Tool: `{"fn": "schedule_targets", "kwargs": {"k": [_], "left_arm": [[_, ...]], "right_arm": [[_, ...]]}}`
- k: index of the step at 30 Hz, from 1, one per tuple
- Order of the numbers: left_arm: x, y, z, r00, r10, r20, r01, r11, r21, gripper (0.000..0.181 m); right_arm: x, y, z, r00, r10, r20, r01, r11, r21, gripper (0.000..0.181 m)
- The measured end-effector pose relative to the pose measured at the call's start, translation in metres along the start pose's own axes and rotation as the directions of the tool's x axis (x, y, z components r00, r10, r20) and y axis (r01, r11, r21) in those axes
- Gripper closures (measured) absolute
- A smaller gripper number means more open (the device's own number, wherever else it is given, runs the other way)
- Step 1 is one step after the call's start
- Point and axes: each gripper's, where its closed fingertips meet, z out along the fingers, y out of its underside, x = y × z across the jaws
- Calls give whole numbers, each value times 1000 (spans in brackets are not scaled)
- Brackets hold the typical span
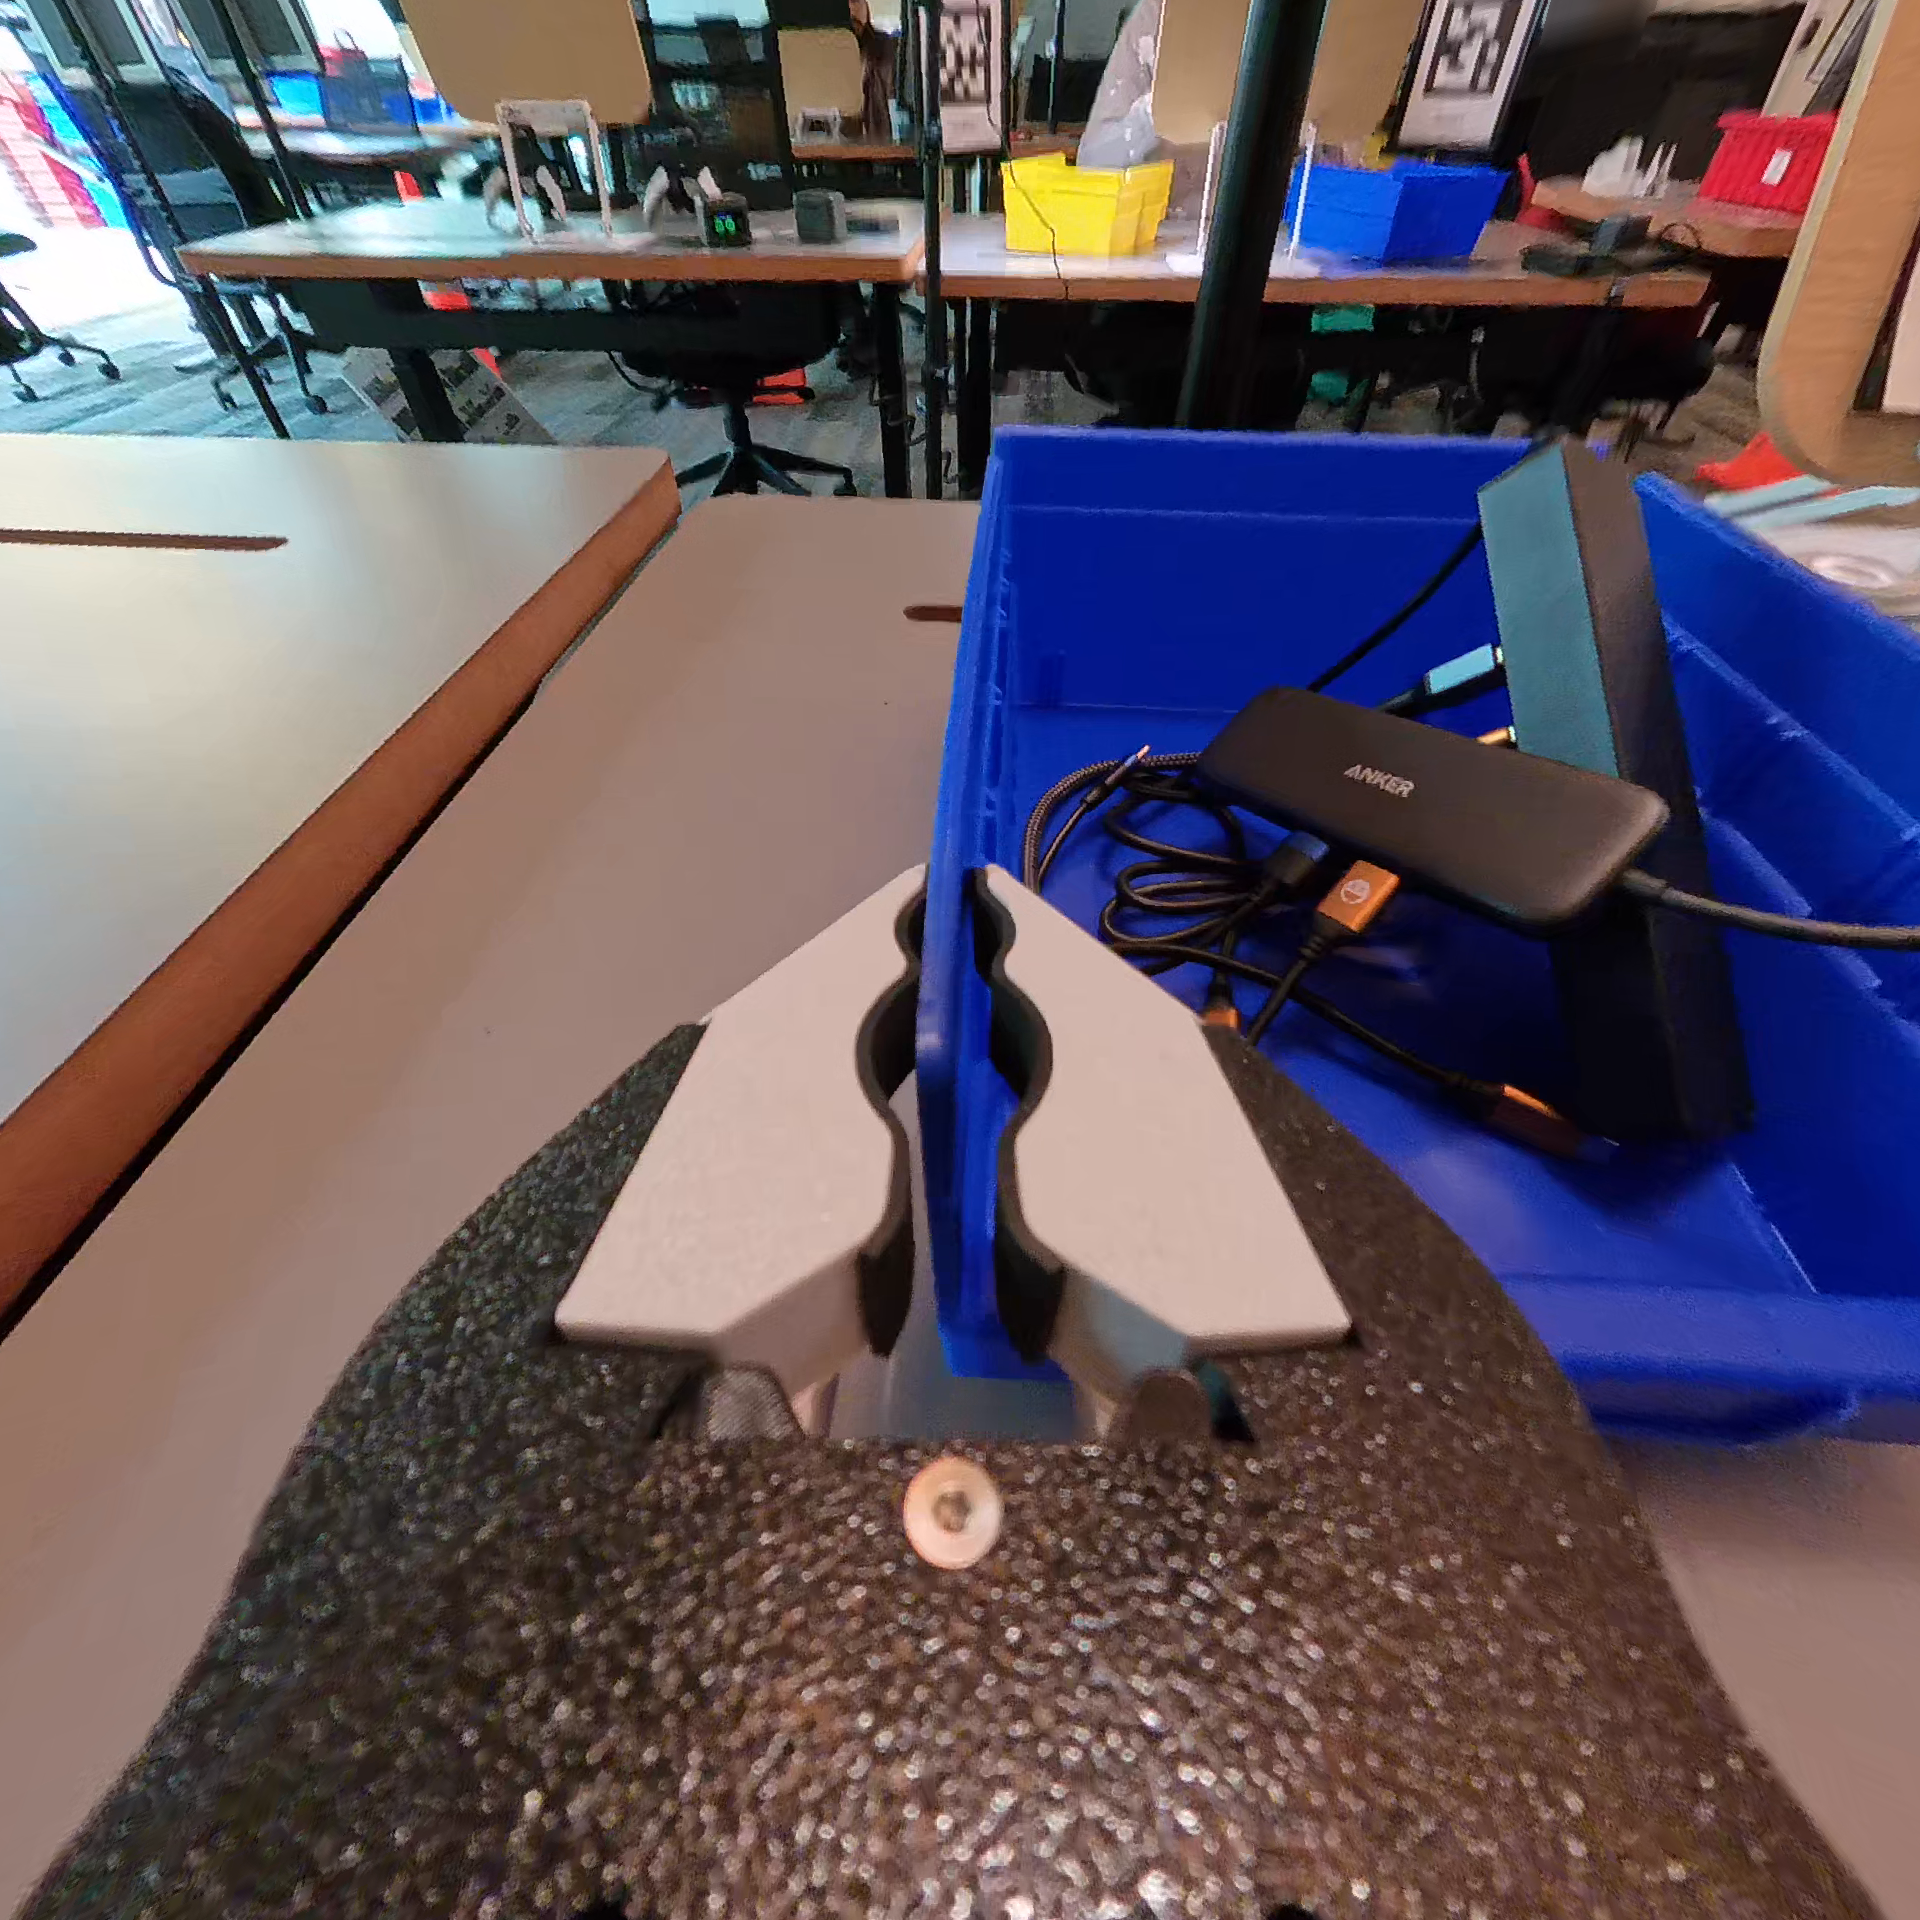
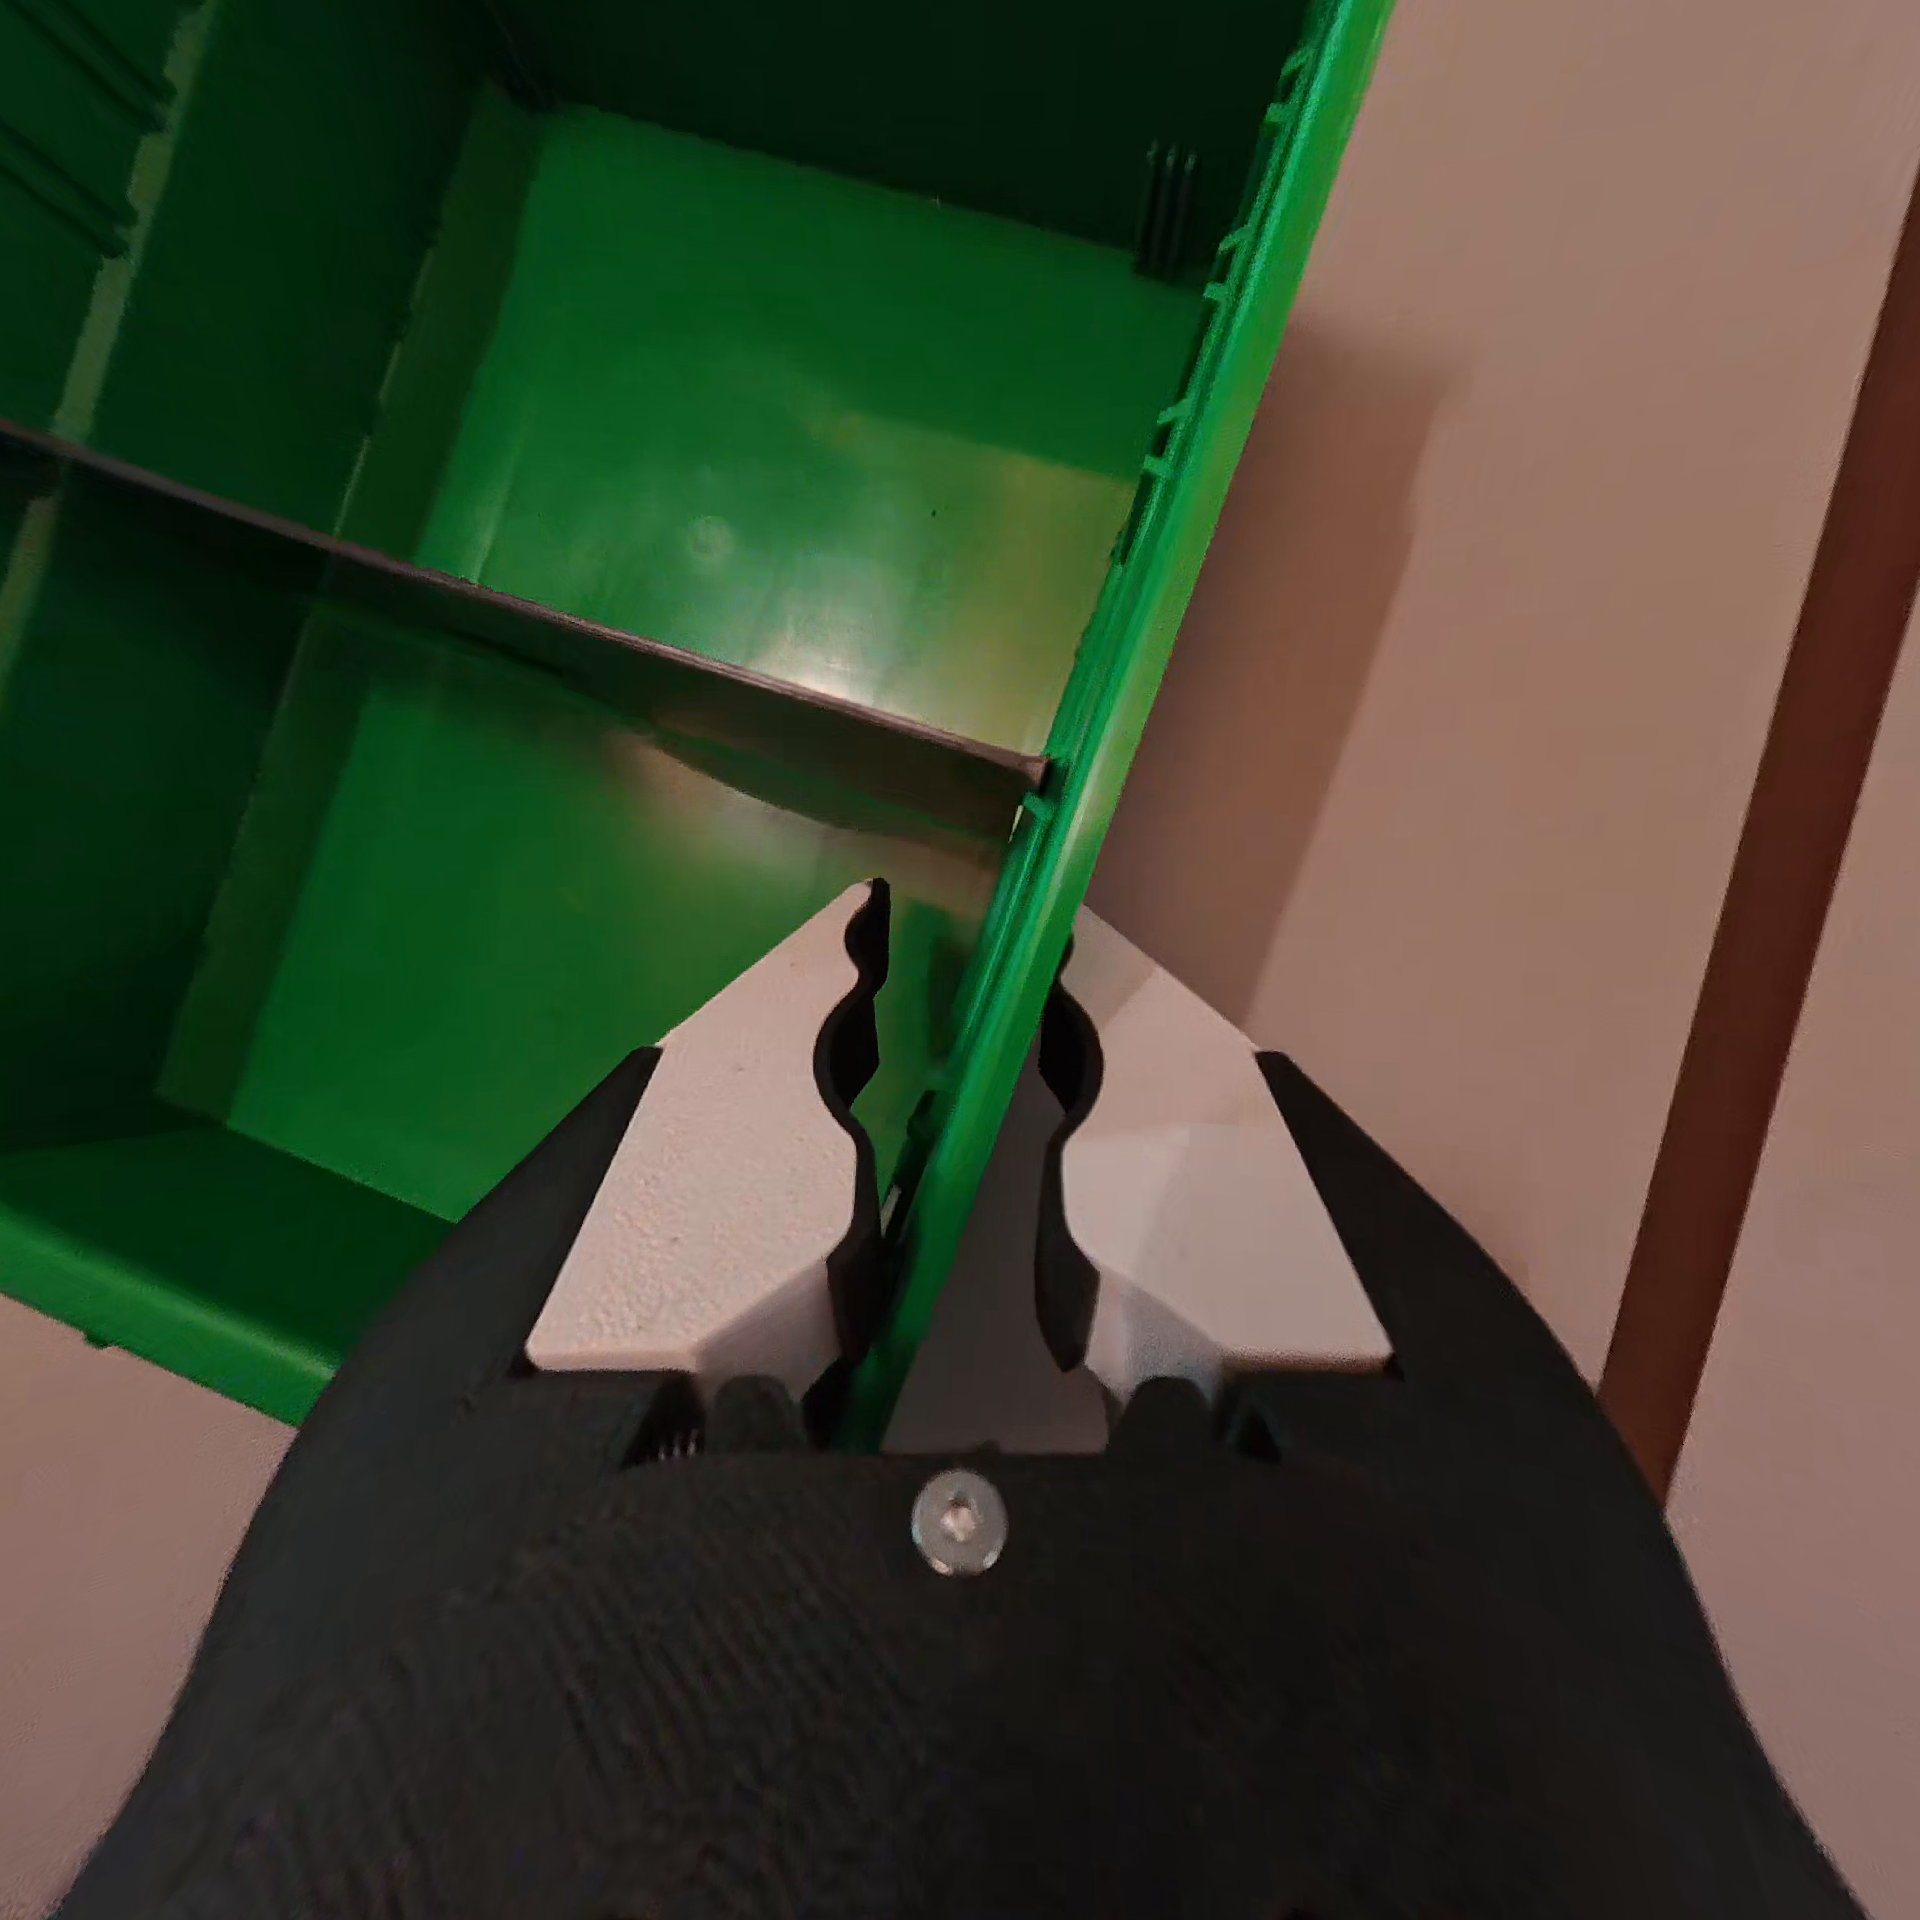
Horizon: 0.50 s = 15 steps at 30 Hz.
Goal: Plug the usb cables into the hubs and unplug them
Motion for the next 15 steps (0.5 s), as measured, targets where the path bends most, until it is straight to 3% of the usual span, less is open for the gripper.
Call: {"fn": "schedule_targets", "kwargs": {"k": [2,4,5,8,11,15], "left_arm": [[-4,-4,-6,998,41,38,-40,999,-23,170],[0,-28,-19,990,126,61,-129,991,36,159],[9,-41,-25,984,170,46,-173,983,68,158],[52,-69,-29,970,209,-122,-202,977,66,152],[100,-66,-17,924,56,-378,-119,982,-145,135],[135,-62,25,865,-36,-500,-132,946,-297,124]], "right_arm": [[9,0,-2,996,-47,-73,46,999,-15,133],[22,-7,-15,969,-115,-218,120,993,12,105],[26,-14,-27,946,-129,-298,149,988,43,98],[17,-29,-72,861,-181,-475,260,960,106,85],[-31,-41,-110,802,-259,-538,416,889,192,73],[-138,-41,-111,859,-370,-353,494,781,383,78]]}}
